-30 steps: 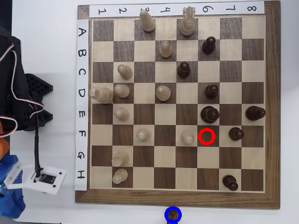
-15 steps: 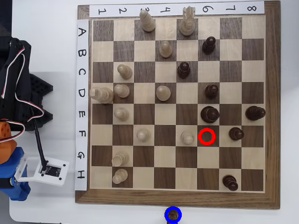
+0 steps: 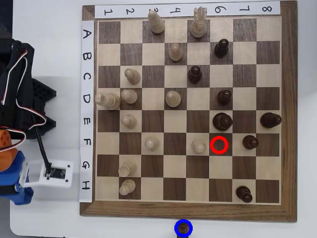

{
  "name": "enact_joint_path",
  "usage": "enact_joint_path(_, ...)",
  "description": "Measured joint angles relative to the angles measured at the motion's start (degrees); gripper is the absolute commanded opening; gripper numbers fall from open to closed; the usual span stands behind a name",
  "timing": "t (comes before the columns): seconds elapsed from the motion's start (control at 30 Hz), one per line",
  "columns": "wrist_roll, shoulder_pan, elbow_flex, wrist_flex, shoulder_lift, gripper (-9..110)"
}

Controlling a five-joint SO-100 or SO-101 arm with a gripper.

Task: Move the piece to destination

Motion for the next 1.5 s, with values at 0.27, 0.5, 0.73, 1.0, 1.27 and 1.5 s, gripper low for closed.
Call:
enact_joint_path(0.27, 0.2, 0.4, 0.0, 3.1, 0.0, 0)
enact_joint_path(0.5, 0.0, 0.5, 0.0, 4.1, 0.0, 0)
enact_joint_path(0.73, 1.8, 0.5, 0.0, 4.1, 0.0, 0)
enact_joint_path(1.0, 7.2, 1.4, 0.0, 4.1, 0.0, 0)
enact_joint_path(1.27, 9.3, 1.8, 0.0, 4.1, 0.0, 0)
enact_joint_path(1.5, 9.8, 1.8, 0.0, 4.1, 0.0, 0)
